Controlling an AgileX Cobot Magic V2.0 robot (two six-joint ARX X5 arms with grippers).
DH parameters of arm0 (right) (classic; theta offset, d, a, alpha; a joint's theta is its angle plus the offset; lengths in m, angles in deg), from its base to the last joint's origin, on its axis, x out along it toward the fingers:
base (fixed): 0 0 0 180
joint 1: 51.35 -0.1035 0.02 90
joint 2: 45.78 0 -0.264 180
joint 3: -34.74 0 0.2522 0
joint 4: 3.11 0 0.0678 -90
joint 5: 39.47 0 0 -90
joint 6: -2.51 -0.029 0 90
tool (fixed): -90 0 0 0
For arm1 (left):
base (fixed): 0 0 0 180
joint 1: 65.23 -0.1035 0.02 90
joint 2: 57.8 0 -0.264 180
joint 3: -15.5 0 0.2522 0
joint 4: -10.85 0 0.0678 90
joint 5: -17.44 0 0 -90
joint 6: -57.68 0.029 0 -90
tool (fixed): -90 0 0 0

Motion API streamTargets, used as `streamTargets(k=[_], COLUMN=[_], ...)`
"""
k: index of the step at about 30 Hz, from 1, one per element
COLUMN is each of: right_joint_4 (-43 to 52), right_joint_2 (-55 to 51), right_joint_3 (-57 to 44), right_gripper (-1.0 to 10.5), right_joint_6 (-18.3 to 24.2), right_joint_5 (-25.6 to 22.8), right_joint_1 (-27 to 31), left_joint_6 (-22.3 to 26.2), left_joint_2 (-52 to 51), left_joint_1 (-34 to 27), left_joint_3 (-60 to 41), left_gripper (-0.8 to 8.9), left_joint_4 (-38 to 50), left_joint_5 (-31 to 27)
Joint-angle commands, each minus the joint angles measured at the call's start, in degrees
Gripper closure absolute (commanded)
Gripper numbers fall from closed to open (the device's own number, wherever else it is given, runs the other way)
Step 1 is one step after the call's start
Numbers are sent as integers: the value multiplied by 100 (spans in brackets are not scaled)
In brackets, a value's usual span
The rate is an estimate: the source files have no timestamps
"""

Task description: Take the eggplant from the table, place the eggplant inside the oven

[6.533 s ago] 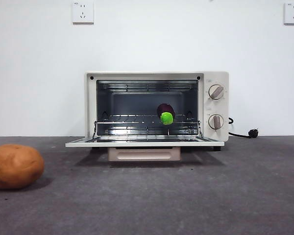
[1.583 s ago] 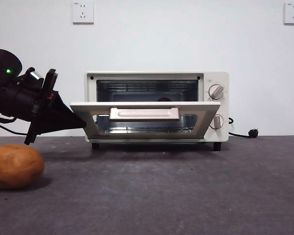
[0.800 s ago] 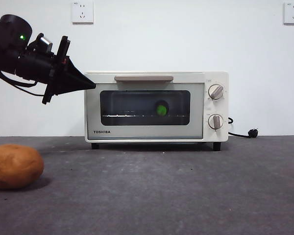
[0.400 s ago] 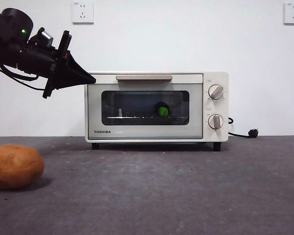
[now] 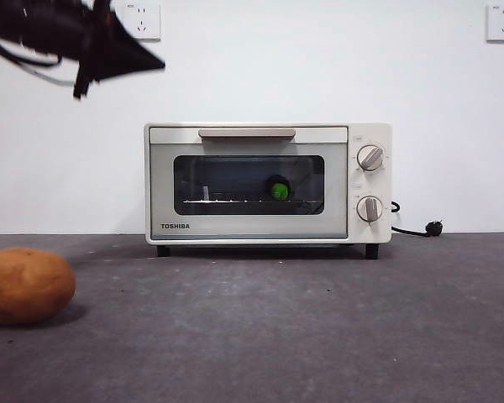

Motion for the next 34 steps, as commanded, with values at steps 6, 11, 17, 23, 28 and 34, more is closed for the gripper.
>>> streamTargets(k=[6,11,17,23,28,34], right_joint_4=[-138,-138,-138,-138,-138,-138], right_joint_2=[-20,-20,-20,-20,-20,-20], right_joint_3=[7,7,7,7,7,7], right_gripper=[957,957,957,957,957,952], right_joint_6=[177,321,470,470,468,461], right_joint_5=[-24,-26,-24,-22,24,22], right_joint_1=[-4,-4,-4,-7,-7,-7], left_joint_6=[1123,2124,2175,2068,2070,2070], left_joint_2=[-1019,-1718,-2815,-3862,-4334,-4468], left_joint_1=[111,341,702,938,946,951], left_joint_3=[-13,-13,-13,-11,-11,-11], left_gripper=[819,819,819,819,819,819], left_joint_4=[-1770,-3397,-3934,-4415,-4815,-4878], left_joint_5=[-861,-1606,-1764,-1762,-1762,-1759])
